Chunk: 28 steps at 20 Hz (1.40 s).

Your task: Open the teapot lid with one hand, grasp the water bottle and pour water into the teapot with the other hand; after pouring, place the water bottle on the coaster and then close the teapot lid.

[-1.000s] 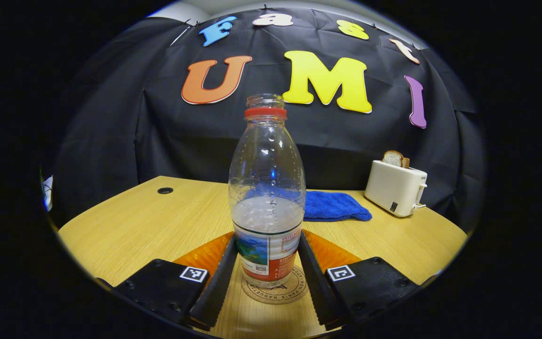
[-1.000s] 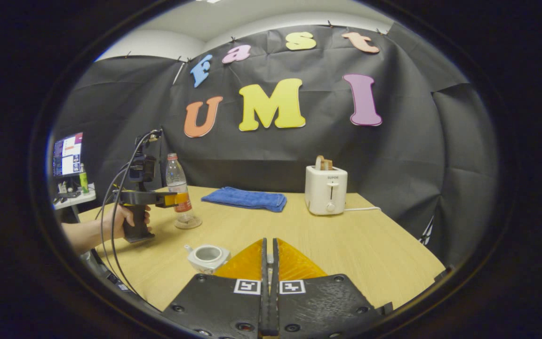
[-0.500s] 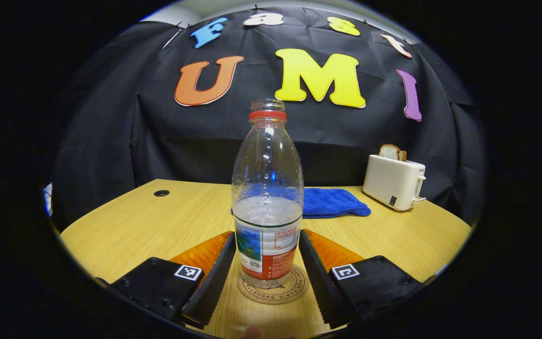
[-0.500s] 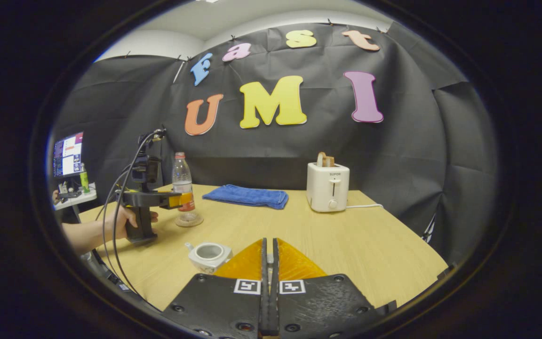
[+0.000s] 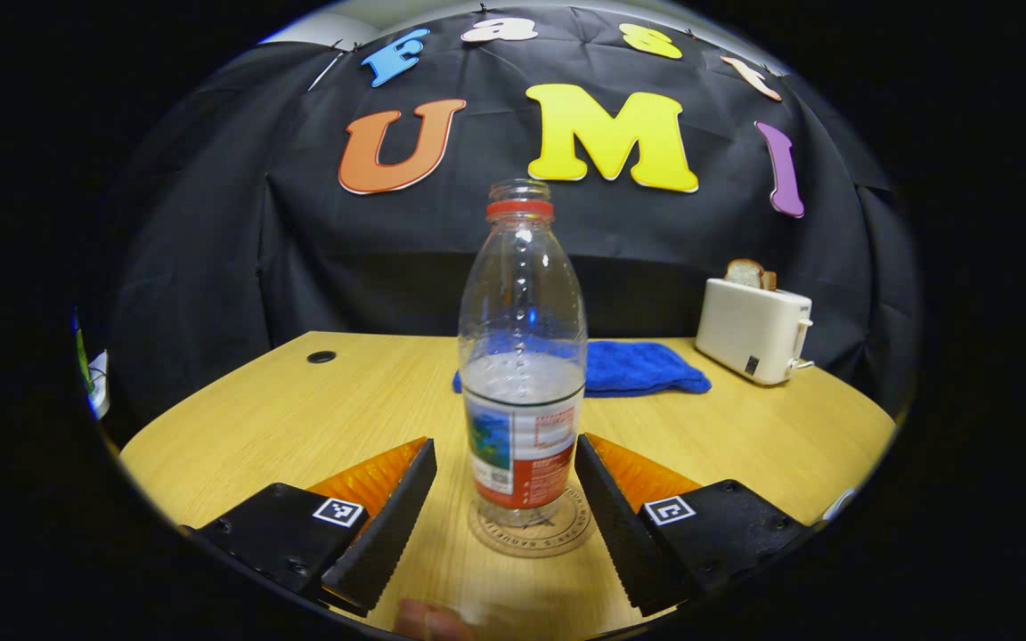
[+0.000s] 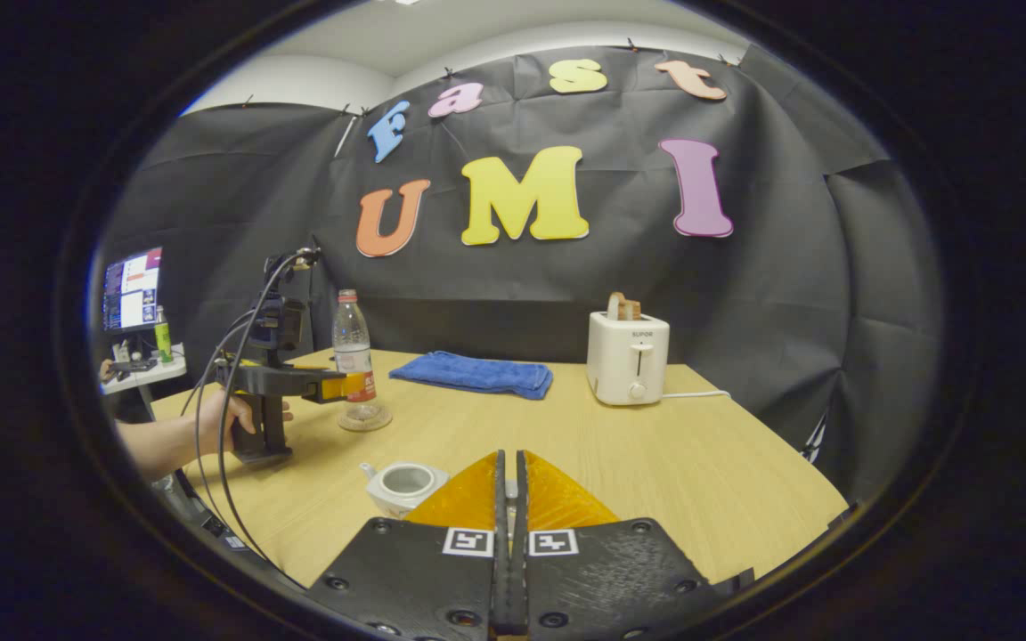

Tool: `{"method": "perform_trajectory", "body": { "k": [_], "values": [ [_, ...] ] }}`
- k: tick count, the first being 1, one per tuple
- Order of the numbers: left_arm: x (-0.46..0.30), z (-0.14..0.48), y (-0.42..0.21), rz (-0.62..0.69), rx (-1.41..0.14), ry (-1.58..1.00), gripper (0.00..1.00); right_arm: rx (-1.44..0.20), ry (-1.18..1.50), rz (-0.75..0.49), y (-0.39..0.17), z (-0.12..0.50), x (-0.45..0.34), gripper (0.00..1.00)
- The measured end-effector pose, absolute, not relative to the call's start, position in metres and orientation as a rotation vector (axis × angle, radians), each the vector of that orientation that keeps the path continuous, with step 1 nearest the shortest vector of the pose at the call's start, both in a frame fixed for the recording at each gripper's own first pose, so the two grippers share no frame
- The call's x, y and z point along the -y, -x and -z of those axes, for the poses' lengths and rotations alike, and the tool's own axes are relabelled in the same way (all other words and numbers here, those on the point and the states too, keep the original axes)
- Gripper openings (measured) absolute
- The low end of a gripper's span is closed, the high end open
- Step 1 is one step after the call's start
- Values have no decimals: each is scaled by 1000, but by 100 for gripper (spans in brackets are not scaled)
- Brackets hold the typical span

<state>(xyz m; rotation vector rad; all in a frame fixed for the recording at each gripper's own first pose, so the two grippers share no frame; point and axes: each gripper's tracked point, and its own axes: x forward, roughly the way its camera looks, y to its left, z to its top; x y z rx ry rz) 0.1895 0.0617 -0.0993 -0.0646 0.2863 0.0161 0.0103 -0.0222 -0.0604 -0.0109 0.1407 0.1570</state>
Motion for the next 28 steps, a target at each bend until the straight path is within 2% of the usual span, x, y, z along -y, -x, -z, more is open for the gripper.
{"method": "perform_trajectory", "body": {
  "k": [4,10,14,18,28],
  "values": [
    [-71,101,-146,-25,-332,115,98,-116,13,-217,-23,51,-8,0],
    [-121,79,-74,-109,-270,93,98,-133,26,-330,-48,64,-63,0],
    [-152,63,-39,-178,-230,100,98,-144,33,-353,-57,75,-78,0],
    [-171,57,-23,-219,-208,111,98,-158,36,-346,-63,85,-77,0],
    [-164,52,-17,-207,-202,98,98,-139,35,-335,-57,89,-73,0]
  ]
}}
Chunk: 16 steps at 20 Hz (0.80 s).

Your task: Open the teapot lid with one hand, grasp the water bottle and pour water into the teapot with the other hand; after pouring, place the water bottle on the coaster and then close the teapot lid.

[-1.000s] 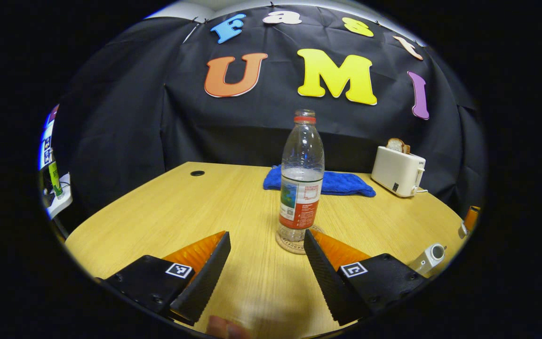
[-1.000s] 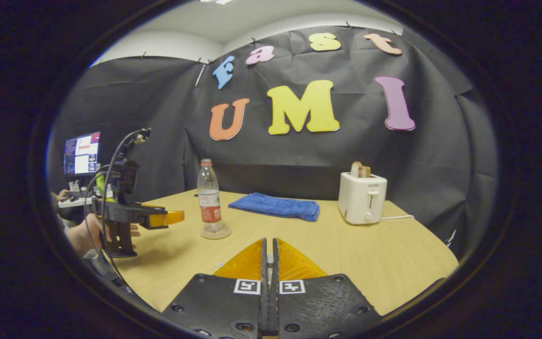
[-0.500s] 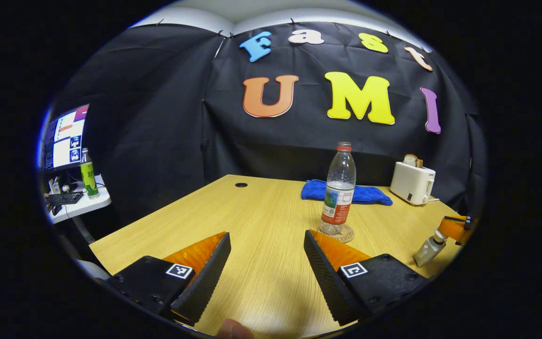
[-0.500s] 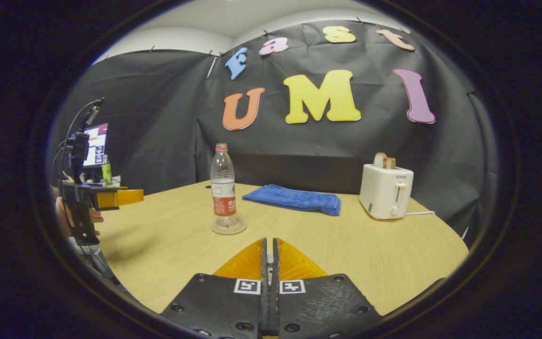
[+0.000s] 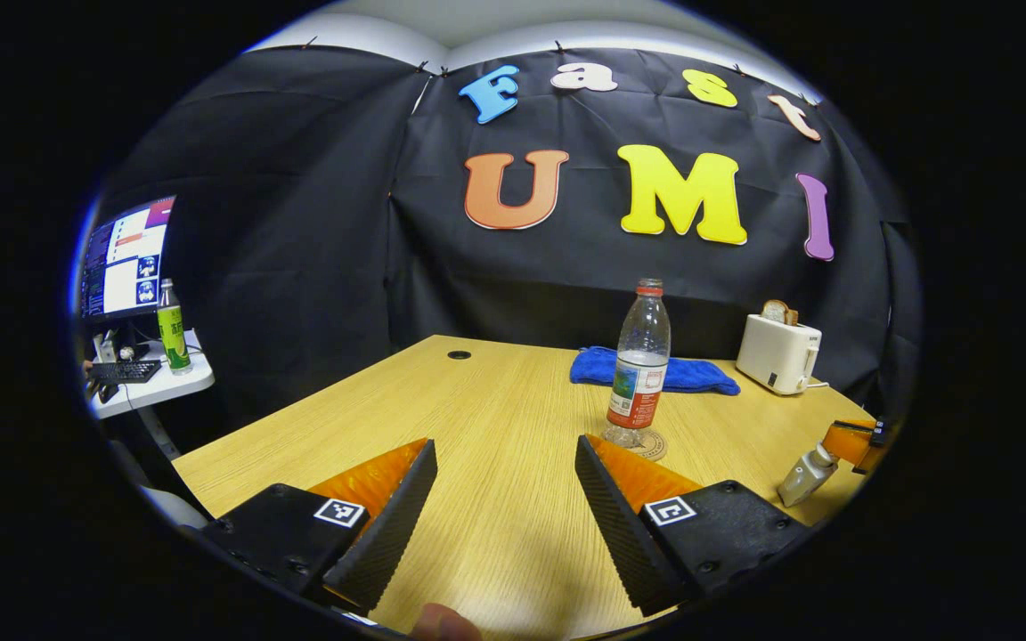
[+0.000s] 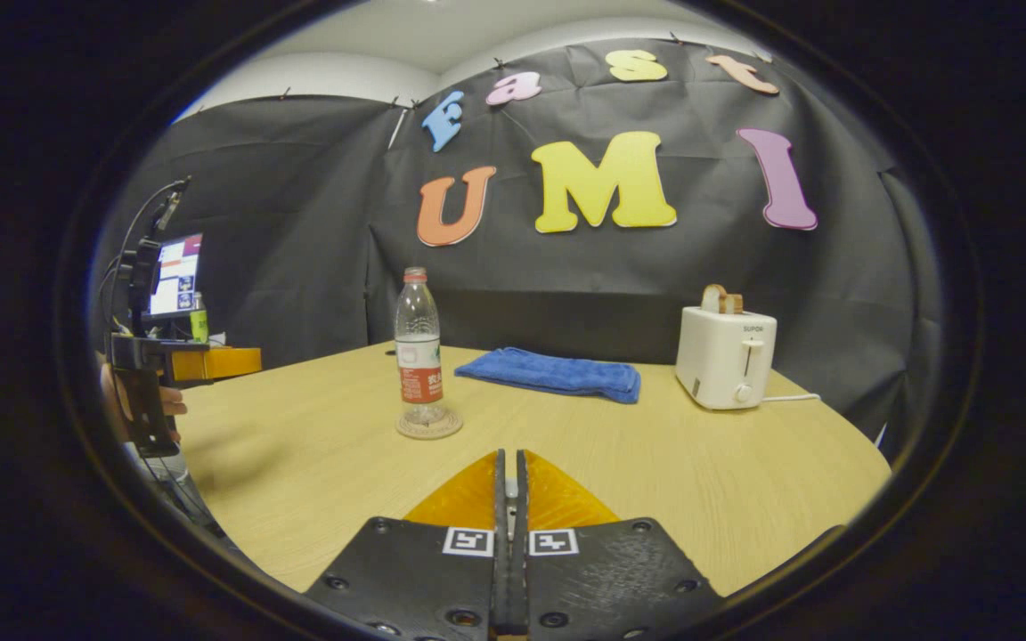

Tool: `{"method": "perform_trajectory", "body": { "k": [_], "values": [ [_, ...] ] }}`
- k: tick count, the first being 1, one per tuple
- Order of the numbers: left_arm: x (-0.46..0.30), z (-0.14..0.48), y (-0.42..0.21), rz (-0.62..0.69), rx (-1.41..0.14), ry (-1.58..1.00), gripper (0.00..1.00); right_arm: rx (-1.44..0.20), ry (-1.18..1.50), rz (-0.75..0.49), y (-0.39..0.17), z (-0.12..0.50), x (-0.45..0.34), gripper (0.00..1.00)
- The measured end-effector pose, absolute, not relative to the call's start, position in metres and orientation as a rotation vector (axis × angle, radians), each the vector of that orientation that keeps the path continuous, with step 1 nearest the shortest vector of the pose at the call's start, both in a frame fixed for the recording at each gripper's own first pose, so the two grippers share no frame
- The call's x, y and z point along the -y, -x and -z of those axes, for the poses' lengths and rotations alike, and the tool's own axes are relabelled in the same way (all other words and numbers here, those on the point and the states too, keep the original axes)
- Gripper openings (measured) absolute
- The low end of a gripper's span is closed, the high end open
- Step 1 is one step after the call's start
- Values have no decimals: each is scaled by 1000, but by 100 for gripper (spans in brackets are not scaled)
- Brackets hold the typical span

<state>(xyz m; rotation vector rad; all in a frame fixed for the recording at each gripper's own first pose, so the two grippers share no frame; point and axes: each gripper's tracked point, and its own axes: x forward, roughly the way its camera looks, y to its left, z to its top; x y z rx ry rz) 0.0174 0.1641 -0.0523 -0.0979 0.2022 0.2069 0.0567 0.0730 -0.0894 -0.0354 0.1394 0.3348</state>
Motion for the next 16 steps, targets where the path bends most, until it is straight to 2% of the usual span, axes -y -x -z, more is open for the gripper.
{"method": "perform_trajectory", "body": {
  "k": [7,9,11,12,13,16],
  "values": [
    [-148,34,-13,-185,-162,41,98,-147,46,-323,-59,97,-71,0],
    [-141,26,-12,-180,-140,25,98,-137,47,-322,-57,93,-69,5],
    [-133,17,-12,-178,-122,13,98,-93,26,-327,-51,77,-70,22],
    [-129,14,-13,-176,-115,9,98,-64,20,-315,-49,66,-66,42],
    [-121,11,-12,-167,-114,6,98,-36,20,-289,-50,54,-60,51],
    [-88,-8,-15,-118,-74,-4,98,24,24,-184,-46,24,-27,98]
  ]
}}
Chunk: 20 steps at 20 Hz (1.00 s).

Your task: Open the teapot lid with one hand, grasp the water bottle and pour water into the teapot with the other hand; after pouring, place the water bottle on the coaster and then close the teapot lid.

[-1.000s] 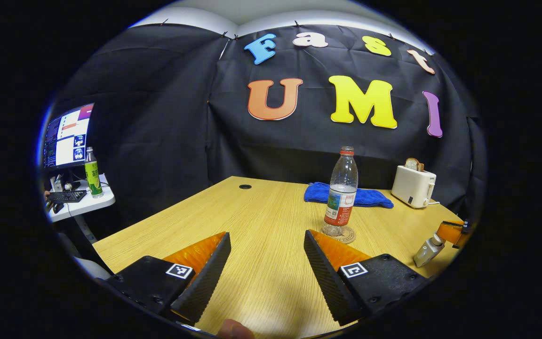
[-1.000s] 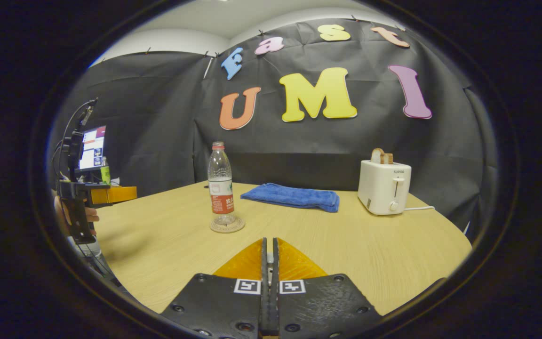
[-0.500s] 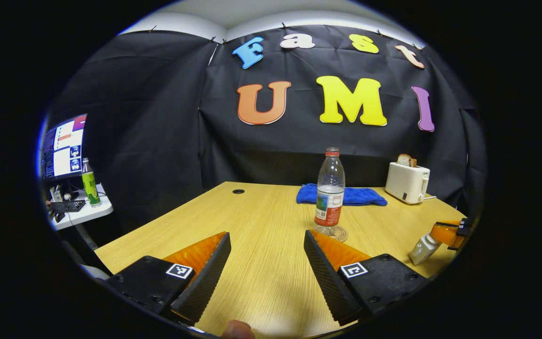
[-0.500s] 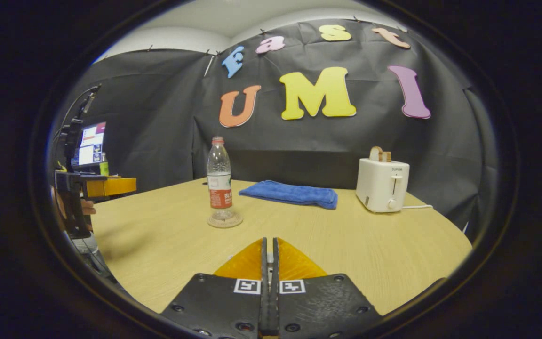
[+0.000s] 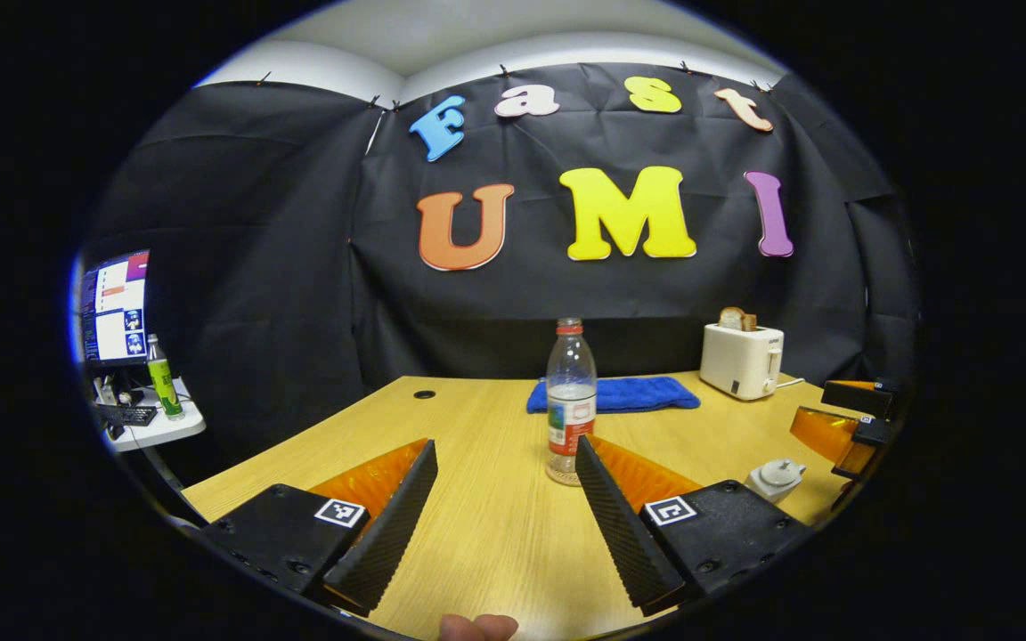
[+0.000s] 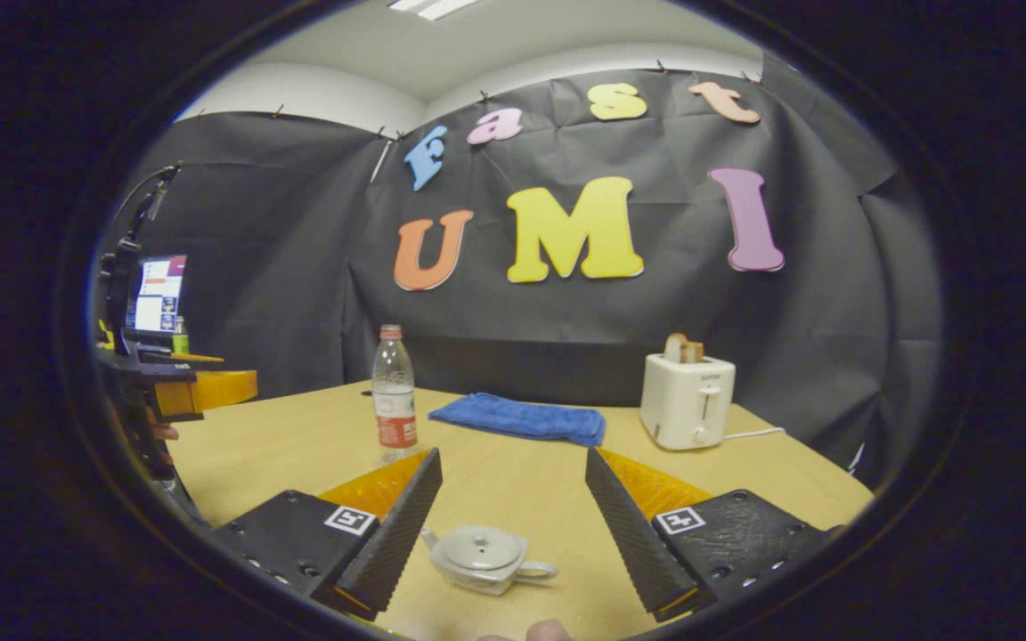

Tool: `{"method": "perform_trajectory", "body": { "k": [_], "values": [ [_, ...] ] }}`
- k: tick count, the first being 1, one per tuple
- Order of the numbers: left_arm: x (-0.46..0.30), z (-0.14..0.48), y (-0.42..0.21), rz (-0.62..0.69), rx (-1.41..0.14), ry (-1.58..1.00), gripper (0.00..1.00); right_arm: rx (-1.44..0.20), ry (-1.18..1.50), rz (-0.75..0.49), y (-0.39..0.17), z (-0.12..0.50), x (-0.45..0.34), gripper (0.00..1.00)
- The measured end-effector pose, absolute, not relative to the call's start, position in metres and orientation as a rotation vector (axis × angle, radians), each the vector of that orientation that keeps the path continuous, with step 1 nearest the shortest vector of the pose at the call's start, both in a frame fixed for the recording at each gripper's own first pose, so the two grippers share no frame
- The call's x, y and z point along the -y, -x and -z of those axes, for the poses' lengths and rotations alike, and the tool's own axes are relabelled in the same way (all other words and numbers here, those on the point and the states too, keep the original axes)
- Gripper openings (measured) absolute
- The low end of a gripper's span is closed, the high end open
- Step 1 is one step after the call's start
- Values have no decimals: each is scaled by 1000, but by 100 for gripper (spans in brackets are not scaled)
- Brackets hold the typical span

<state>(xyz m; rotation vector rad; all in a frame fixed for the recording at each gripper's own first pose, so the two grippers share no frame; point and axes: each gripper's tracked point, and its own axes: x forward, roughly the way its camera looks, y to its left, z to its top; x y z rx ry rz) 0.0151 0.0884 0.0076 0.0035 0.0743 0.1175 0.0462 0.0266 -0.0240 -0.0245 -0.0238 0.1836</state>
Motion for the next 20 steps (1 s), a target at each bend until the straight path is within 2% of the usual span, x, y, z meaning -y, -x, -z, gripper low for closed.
{"method": "perform_trajectory", "body": {
  "k": [3,9,13,20],
  "values": [
    [-53,-24,-16,-79,-41,2,98,66,36,-89,-34,0,7,97],
    [-7,-49,-5,-54,32,-6,98,115,42,-23,1,-28,36,97],
    [3,-61,4,-43,84,-22,98,128,8,29,17,-26,47,97],
    [-5,-50,5,-40,49,-20,98,135,22,63,21,-30,48,97]
  ]
}}
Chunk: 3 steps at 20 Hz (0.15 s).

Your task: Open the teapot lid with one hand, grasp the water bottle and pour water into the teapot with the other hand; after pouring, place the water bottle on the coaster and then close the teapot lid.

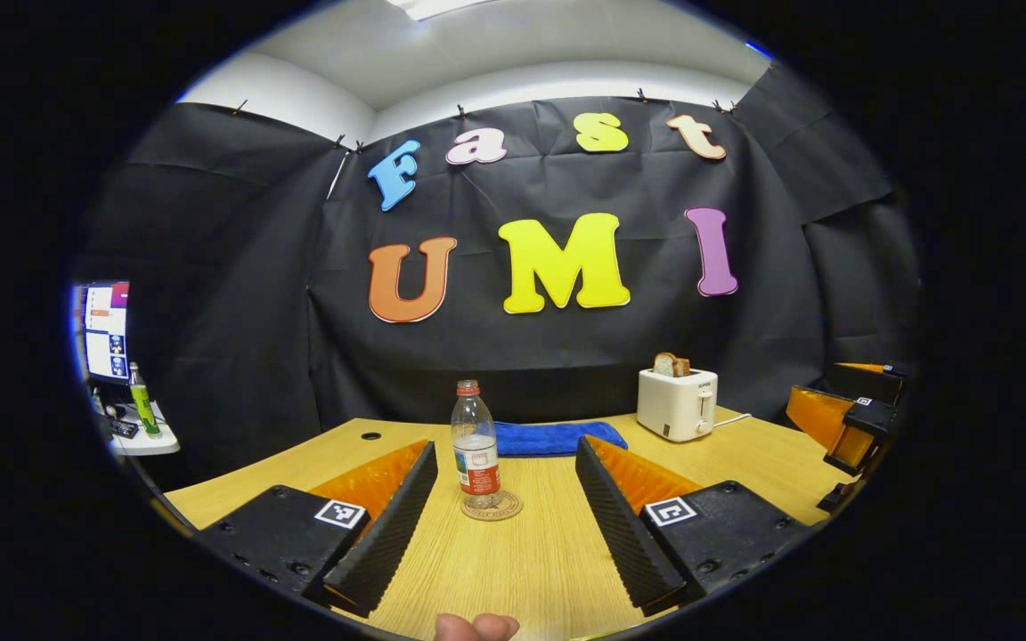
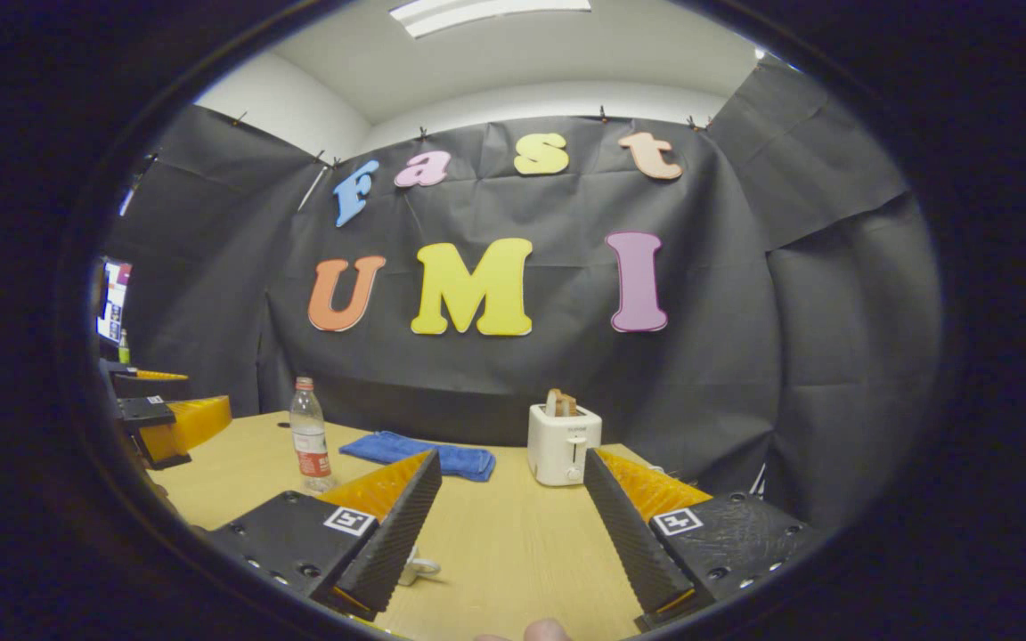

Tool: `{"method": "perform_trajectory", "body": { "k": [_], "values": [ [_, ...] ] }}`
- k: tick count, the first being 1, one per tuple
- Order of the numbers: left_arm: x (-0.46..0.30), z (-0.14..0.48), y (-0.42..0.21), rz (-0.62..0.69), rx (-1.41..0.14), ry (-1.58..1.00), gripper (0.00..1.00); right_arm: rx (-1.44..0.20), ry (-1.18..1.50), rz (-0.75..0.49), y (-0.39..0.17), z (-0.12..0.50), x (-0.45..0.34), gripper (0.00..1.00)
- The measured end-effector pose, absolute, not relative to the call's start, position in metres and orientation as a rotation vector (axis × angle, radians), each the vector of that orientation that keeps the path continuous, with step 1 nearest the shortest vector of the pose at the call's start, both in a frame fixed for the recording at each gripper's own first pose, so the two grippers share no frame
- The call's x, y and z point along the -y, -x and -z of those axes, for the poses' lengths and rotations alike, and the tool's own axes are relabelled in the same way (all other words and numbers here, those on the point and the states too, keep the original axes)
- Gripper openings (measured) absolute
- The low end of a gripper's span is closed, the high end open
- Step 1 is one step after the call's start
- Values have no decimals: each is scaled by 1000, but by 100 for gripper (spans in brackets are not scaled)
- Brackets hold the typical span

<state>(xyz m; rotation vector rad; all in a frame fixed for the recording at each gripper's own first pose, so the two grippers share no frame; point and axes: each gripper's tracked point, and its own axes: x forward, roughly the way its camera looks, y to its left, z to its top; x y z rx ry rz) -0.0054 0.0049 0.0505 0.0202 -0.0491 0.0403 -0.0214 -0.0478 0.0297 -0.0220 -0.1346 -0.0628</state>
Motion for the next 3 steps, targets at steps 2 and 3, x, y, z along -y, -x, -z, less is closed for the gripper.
{"method": "perform_trajectory", "body": {
  "k": [2,3],
  "values": [
    [-7,-51,6,-41,49,-25,98,129,36,62,21,-29,44,97],
    [-7,-51,6,-40,49,-24,98,129,39,62,22,-31,41,97]
  ]
}}
